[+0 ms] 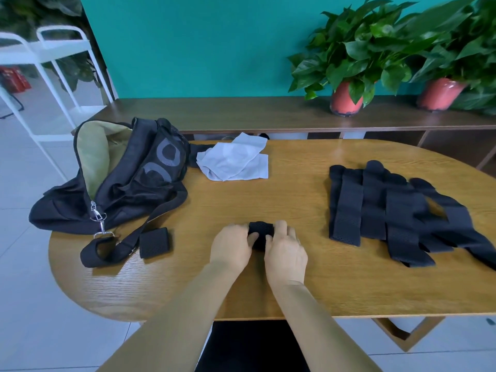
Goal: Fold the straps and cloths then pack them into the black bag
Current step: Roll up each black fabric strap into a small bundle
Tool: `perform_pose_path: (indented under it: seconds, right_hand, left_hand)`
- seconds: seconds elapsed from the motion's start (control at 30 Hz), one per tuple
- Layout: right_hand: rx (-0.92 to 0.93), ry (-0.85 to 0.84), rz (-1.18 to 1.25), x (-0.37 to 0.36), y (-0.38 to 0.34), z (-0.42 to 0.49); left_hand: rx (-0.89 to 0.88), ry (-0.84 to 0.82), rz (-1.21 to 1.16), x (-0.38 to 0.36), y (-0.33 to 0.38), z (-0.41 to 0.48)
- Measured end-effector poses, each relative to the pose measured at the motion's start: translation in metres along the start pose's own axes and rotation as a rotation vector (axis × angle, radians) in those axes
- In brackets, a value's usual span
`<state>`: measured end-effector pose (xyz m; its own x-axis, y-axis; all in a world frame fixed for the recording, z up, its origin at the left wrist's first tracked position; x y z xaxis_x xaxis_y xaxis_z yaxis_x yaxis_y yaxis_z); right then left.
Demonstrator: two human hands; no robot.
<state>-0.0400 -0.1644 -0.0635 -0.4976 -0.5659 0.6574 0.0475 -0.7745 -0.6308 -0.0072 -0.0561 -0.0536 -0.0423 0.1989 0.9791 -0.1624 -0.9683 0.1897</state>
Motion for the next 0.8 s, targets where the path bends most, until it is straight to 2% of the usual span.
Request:
perform_pose_path:
  seconds: [0.1,0.2,0.3,0.43,0.63,0.73,0.8]
  right_hand:
    - [0.091,-0.033,-0.098,0.0,-0.002,0.0]
    - [0.108,-0.067,-0.131,0.001,-0.003,0.0]
    - [0.104,-0.097,-0.138,0.002,-0.004,-0.002]
    - [0.13,-0.131,-0.115,0.001,-0.002,-0.005]
    - [0.119,-0.265,-0.191,-0.001,-0.004,-0.005]
    - [0.192,-0.318,-0.219,-0.003,-0.016,-0.005]
    - [0.249,-0.414,-0.203,-0.011,-0.029,-0.006]
  left_hand:
    - [0.012,0.004,0.006,-0.001,0.0,0.0]
    - [0.004,0.01,-0.06,0.0,-0.001,-0.003]
    - [-0.109,0.05,-0.102,-0.002,-0.004,-0.01]
    - [-0.27,0.022,0.102,-0.007,-0.005,-0.018]
    - [-0.272,0.076,0.367,0.007,-0.006,-0.022]
    - [-0.249,0.114,0.457,0.014,-0.021,-0.029]
    - [-0.214,0.111,0.522,0.019,-0.037,-0.035]
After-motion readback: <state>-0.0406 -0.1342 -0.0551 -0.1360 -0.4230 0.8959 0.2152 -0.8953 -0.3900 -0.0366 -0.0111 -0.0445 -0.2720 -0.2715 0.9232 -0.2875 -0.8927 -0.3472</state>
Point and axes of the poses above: each hand's wrist, its own z-axis towards the middle knuckle, its own x-axis out of the back of the hand, y = z × x, the point moved 3 cm from there along z, towards the middle knuckle, and after that the axes turned 14 degrees about z, right-handed, at the moved point
